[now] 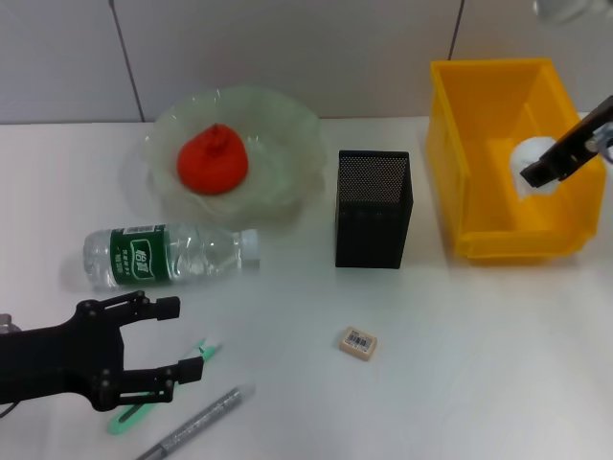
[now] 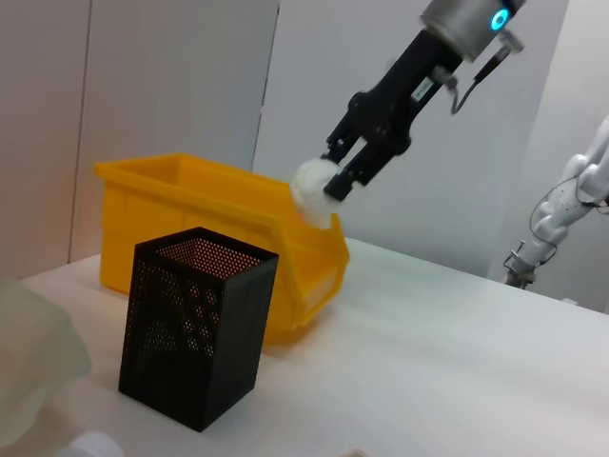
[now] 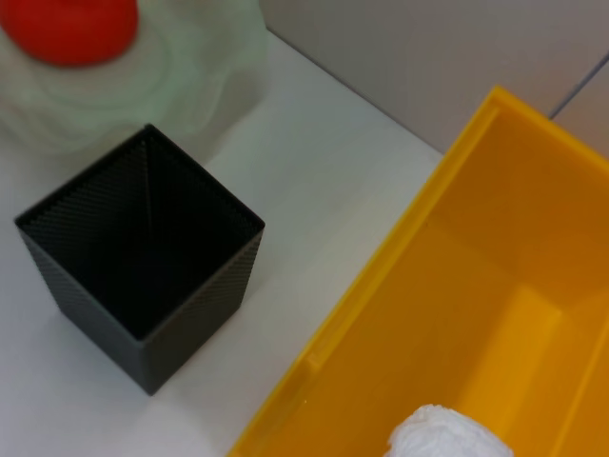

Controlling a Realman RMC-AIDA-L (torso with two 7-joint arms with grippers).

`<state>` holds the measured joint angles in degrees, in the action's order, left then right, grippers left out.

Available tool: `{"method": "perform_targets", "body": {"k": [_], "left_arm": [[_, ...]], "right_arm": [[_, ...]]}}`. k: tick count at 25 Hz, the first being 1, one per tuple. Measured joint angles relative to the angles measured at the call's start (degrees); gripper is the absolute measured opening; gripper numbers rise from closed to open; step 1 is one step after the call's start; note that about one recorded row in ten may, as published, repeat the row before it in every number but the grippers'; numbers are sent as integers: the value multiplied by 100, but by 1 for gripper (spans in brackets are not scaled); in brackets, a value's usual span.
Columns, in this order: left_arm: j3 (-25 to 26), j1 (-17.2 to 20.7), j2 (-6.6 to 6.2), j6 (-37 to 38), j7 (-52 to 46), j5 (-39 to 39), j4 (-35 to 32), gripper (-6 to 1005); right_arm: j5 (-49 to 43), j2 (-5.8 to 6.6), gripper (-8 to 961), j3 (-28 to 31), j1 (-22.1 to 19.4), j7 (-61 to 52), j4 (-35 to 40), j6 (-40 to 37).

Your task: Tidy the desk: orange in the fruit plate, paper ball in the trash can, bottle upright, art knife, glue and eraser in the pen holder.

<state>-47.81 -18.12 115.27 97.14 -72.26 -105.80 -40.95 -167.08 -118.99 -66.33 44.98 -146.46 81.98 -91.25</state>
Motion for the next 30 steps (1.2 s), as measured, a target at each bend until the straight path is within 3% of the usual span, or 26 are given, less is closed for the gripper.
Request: {"method": "perform_targets", "body": {"k": [7, 14, 18, 21, 22, 23, 28, 30], "left_arm": [[2, -25, 74, -83, -36, 40, 0, 859], [81, -21, 89, -91, -38, 39, 8, 860], [194, -49, 69, -92, -32, 50, -50, 860], [303, -127, 34, -88, -111, 54, -209, 860], [344, -170, 16, -91, -195, 48, -319, 860], [344, -170, 16, -91, -195, 48, -319, 860], [374, -434, -55, -208, -635, -83, -741, 860], [339, -860, -49, -524, -1155, -692, -1330, 860]], "right_arm": [[77, -13, 514, -3, -113, 235, -847, 1242], [546, -16, 572, 38, -372, 556, -756, 1281], [1051, -5, 696, 93, -712, 869, -319, 1107], [1842, 3, 758, 305, -1258, 1310, 409, 871], [2584, 3, 773, 604, -1614, 1756, 790, 577], [2584, 3, 789, 604, -1614, 1756, 790, 577], [4522, -3, 804, 1666, -2394, 3264, 735, -591], [4954, -7, 804, 1893, -2609, 3695, 522, -907]]}}
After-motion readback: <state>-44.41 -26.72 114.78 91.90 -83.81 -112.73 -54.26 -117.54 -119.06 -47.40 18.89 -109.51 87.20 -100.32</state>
